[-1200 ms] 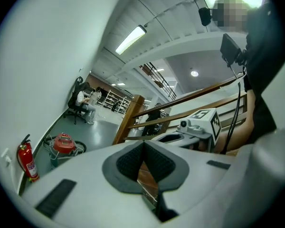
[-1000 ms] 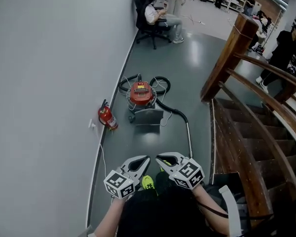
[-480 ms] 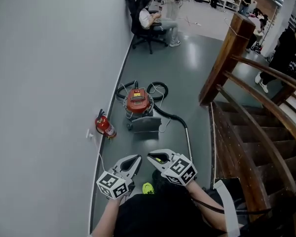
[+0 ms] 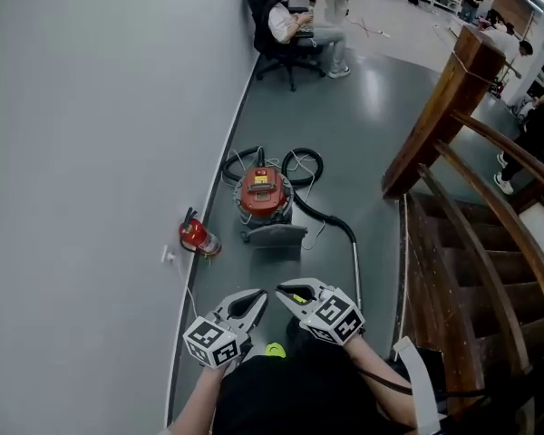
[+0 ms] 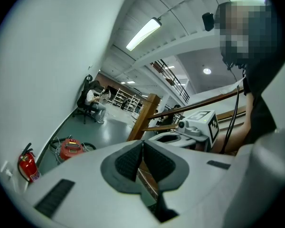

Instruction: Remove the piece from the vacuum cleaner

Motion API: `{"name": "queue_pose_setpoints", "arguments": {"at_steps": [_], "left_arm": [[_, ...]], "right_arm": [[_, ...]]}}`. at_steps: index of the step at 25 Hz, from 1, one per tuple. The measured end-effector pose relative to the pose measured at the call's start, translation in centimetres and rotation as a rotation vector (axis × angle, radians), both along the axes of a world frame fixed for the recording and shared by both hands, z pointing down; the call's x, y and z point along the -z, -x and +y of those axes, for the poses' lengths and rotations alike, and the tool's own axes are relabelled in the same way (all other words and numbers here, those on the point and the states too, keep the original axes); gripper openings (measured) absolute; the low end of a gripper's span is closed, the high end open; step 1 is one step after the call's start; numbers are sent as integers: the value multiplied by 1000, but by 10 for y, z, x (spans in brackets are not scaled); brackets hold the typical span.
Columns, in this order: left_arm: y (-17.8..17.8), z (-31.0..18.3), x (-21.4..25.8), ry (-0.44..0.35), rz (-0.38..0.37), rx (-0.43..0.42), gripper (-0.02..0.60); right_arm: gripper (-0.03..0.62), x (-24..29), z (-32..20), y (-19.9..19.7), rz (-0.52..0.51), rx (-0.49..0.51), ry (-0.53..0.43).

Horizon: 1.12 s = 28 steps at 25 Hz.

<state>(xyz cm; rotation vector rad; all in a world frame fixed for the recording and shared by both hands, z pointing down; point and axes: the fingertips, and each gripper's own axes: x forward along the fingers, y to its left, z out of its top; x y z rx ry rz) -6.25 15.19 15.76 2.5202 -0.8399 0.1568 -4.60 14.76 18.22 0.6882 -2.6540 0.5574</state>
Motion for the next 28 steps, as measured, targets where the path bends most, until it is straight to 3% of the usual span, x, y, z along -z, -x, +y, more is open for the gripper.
{"name": "queue_pose_setpoints", "arguments": {"at_steps": [6,18,28], "left_arm": [[-18,-56,-9,29,-23,-6,8],[-30,-132,-23,52,-38,96,8],[-35,-153,-35,32,-125,-22,8]], "right_arm": [[17,-9,-55,-15,3,33,39],[18,-22,-136,-40,21,116,67],[18,-36,-158,-40,48,81,89]]}}
